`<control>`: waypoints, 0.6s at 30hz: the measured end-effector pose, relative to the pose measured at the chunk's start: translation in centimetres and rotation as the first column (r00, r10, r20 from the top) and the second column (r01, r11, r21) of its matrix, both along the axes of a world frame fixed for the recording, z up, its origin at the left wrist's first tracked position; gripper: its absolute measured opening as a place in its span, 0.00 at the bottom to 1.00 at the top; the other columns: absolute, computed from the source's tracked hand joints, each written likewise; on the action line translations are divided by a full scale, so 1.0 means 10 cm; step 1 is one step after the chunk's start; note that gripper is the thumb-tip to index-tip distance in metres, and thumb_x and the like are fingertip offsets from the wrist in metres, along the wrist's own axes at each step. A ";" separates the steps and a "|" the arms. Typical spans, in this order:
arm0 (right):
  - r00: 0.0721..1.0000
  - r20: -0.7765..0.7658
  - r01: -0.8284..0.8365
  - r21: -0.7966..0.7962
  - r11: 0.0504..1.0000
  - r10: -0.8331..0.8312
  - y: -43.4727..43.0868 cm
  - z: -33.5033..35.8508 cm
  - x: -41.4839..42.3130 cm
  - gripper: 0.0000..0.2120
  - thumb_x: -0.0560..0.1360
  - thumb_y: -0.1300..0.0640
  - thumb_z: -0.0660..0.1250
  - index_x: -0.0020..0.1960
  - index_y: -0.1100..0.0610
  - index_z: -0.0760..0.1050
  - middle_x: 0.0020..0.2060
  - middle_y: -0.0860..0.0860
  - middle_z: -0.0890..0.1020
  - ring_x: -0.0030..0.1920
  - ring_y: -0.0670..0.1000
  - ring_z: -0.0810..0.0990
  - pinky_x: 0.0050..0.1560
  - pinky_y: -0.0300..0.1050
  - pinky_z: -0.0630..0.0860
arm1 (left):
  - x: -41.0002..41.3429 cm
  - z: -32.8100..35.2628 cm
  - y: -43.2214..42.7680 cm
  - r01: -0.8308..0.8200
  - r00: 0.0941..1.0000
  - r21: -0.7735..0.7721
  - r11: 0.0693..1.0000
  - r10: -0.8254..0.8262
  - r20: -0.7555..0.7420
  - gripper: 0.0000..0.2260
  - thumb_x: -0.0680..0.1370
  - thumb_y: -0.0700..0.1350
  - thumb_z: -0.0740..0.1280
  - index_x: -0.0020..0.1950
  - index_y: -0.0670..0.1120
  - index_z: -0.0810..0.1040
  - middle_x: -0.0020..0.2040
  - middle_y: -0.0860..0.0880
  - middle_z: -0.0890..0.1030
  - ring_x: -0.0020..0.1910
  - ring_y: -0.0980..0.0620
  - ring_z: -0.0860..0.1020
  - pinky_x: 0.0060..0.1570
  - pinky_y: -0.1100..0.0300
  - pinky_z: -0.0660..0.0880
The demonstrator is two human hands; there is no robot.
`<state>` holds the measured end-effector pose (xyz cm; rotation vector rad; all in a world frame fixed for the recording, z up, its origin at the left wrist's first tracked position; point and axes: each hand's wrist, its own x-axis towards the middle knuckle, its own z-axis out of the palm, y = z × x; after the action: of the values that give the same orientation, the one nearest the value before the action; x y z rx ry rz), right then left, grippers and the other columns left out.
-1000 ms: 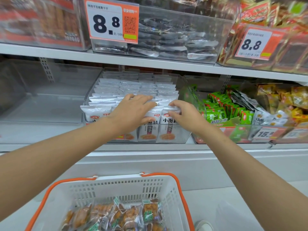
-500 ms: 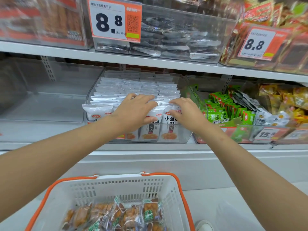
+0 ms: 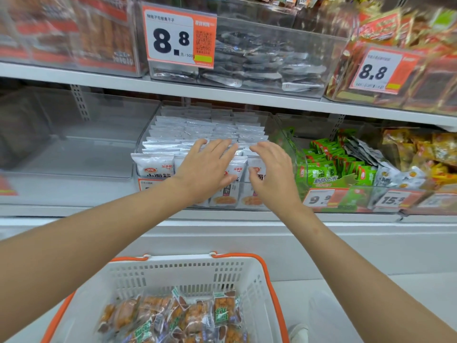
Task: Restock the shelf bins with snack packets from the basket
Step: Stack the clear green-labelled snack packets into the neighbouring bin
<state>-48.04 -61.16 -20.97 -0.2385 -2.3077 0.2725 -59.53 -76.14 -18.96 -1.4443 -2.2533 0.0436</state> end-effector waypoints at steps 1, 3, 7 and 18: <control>0.998 -0.055 0.005 0.006 1.000 -0.005 -0.09 -0.02 0.02 0.17 0.73 0.61 0.68 0.62 0.59 0.77 0.62 0.54 0.77 0.66 0.54 0.71 0.69 0.48 0.62 | 0.03 -0.01 -0.03 0.004 1.000 0.029 1.000 -0.003 -0.026 0.31 0.81 0.60 0.56 0.78 0.44 0.56 0.77 0.45 0.61 0.76 0.48 0.60 0.72 0.48 0.57; 0.991 -0.131 0.016 0.003 1.000 -0.015 -0.28 -0.05 0.06 0.15 0.71 0.61 0.67 0.58 0.58 0.78 0.57 0.54 0.78 0.61 0.53 0.72 0.64 0.46 0.65 | 0.10 -0.03 -0.11 0.036 0.997 0.133 0.991 -0.026 -0.078 0.27 0.78 0.54 0.61 0.74 0.43 0.65 0.73 0.44 0.68 0.72 0.46 0.66 0.68 0.49 0.63; 0.994 -0.092 -0.065 -0.109 0.992 0.055 -0.71 -0.27 0.15 0.08 0.70 0.64 0.67 0.49 0.59 0.77 0.43 0.51 0.77 0.45 0.51 0.74 0.47 0.42 0.70 | 0.27 -0.15 -0.41 0.051 0.999 0.338 0.940 -0.047 -0.020 0.10 0.73 0.45 0.65 0.53 0.44 0.75 0.49 0.46 0.79 0.48 0.44 0.75 0.44 0.51 0.69; 0.505 0.758 -0.203 -0.360 0.911 0.412 -1.83 -1.39 0.40 0.10 0.75 0.60 0.63 0.55 0.56 0.76 0.49 0.52 0.79 0.48 0.55 0.78 0.47 0.49 0.76 | 0.64 -1.35 -1.69 -0.090 0.526 -0.425 0.901 0.406 0.747 0.14 0.79 0.47 0.61 0.63 0.50 0.78 0.59 0.50 0.79 0.55 0.50 0.77 0.50 0.56 0.74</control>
<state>-44.01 -79.44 -34.90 -0.0420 -3.2861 0.7511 -53.17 -93.03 -32.47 -1.4531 -3.3935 -0.2235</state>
